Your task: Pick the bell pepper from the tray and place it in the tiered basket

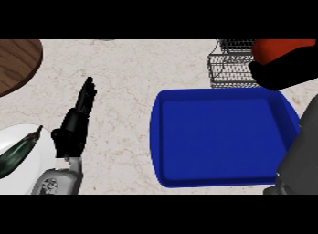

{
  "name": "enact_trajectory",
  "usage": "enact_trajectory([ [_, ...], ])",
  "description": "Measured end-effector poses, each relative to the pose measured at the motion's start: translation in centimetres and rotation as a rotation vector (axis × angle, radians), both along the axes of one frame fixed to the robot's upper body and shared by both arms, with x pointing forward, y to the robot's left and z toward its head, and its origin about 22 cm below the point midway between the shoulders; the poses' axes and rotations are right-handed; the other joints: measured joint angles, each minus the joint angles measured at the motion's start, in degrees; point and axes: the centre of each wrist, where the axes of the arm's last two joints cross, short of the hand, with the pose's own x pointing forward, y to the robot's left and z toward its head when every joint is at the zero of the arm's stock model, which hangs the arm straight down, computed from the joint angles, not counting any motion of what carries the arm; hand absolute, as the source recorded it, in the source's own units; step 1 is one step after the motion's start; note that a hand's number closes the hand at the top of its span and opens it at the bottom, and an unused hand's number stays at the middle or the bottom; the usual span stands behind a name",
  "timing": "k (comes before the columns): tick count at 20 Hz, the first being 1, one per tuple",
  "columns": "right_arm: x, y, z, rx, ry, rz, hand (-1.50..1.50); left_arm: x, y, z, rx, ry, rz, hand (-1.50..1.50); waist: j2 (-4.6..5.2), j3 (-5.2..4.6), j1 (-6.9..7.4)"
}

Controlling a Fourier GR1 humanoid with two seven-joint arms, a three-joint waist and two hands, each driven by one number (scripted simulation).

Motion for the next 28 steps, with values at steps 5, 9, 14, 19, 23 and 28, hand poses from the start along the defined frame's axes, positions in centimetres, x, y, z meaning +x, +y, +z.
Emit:
enact_trajectory([
  [5, 2.7, -0.4, 1.7, 0.042, 0.011, -0.007, 1.5, 0.0, -0.3, -0.2, -0.001, 0.002, -0.002, 0.0, 0.13, 0.0, 0.09],
  [9, 5.3, -1.4, 1.6, 0.036, 0.003, -0.044, 1.5, -0.2, -0.5, -0.3, -0.002, 0.001, -0.006, 0.0, 0.27, 0.0, 0.27],
  [14, 8.6, -2.9, 1.0, -0.003, -0.007, -0.074, 1.5, 0.1, -0.3, 0.2, 0.001, 0.003, -0.012, 0.0, 0.38, 0.01, 0.47],
  [19, 11.1, -4.7, -0.8, -0.054, -0.007, -0.087, 1.5, 0.0, -0.5, 0.2, 0.004, 0.001, -0.007, 0.0, 0.37, 0.02, 0.44],
  [23, 12.3, -7.2, -2.2, -0.066, 0.01, -0.1, 1.5, -0.1, -0.3, 0.3, -0.002, 0.002, -0.004, 0.0, 0.32, 0.02, 0.29],
  [28, 13.6, -9.1, -4.1, 0.14, 0.002, -0.162, -1.5, 0.2, -0.2, 0.7, -0.001, -0.011, -0.007, 0.0, 0.43, 0.05, 0.51],
])
